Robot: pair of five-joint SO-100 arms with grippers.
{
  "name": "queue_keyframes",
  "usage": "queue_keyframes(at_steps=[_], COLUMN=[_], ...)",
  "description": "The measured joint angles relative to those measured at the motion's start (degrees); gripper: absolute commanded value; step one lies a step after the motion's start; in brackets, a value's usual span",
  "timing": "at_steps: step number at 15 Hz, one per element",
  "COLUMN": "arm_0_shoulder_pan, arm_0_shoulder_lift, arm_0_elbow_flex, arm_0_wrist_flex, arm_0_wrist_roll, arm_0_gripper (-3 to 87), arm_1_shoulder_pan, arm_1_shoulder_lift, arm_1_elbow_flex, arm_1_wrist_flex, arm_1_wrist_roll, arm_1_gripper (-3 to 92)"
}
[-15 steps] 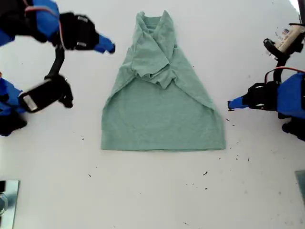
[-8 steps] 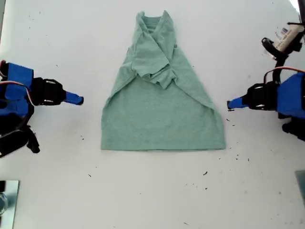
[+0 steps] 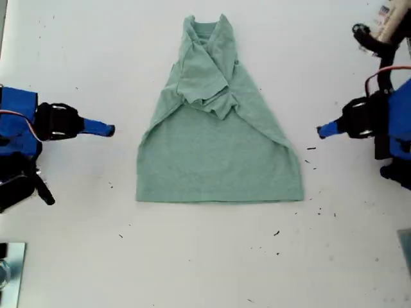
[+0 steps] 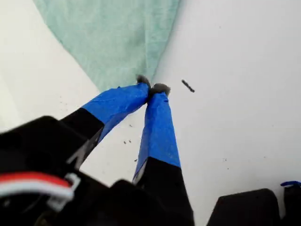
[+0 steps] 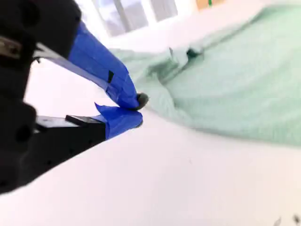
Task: Fold t shirt
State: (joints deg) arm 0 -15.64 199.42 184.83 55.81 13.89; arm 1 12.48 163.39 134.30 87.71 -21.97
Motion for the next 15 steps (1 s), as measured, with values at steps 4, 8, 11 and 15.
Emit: queue_keyframes(at_steps=[4,8,11,15], arm_0_shoulder_pan=[0.62,0.62,0.62,0.62], arm_0_shoulder_lift=[1.41,1.85,1.85,1.85], arm_0_elbow_flex=[0.53,0.53,0.53,0.53], arm_0_wrist_flex=[0.35,0.35,0.35,0.35], arm_0_wrist_roll=[-0.18,-0.18,-0.18,-0.18], arm_0_gripper=[-0.2,-0.2,-0.2,-0.2], arm_1_shoulder_pan=[-3.96,-5.71,-7.73,-12.66], arm_1_shoulder_lift=[-28.21,-29.71,-29.44,-26.19], arm_1_elbow_flex=[-34.28,-32.61,-23.91,2.37], arm_1_wrist_flex=[11.07,11.25,10.46,-11.69], arm_1_wrist_roll=[-5.01,-4.13,-0.35,6.77], arm_1_gripper=[31.6,30.9,30.8,28.8])
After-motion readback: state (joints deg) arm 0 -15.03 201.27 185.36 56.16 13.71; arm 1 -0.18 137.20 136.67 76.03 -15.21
